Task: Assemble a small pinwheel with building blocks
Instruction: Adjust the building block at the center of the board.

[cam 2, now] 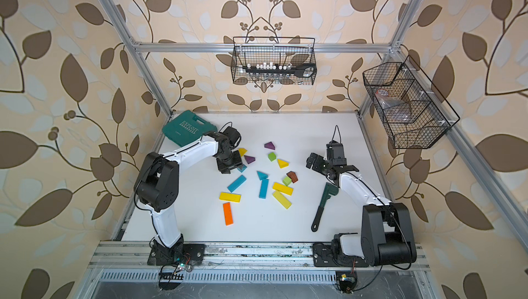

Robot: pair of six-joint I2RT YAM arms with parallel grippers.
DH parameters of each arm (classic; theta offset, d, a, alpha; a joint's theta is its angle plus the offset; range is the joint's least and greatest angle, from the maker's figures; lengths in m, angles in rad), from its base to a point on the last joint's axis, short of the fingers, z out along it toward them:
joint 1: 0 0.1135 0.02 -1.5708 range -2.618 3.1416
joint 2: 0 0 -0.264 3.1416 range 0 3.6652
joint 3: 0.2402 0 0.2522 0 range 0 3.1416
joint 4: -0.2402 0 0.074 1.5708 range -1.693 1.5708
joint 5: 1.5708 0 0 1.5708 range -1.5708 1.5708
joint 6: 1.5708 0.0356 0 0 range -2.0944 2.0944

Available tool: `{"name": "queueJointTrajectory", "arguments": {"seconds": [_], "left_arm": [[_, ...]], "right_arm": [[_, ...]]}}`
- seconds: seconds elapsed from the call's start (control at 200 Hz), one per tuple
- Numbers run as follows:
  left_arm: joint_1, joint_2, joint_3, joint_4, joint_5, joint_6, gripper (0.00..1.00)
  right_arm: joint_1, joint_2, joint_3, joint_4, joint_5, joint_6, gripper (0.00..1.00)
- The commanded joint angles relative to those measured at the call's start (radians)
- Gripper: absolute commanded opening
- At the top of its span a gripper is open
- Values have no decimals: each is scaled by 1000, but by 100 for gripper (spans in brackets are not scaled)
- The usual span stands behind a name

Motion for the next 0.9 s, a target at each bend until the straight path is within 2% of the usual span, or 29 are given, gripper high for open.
{"name": "queueJointTrajectory", "arguments": {"seconds": [0.0, 0.315, 0.49, 0.69, 0.895], "left_arm": [[17, 67, 104, -12, -29, 65, 56], [45, 195, 237, -24, -63, 119, 56], [45, 261, 279, -4, -18, 125, 56], [35, 318, 333, 43, 50, 131, 50], [11, 407, 481, -2, 93, 144, 39]], "right_arm": [[-3, -8, 15, -8, 1, 1, 100], [-3, -7, 18, -13, 0, 0, 100], [-3, -5, 19, -10, -2, 2, 100], [-3, -11, 18, -14, 5, -3, 100], [-3, -5, 21, -16, 3, -2, 100]]}}
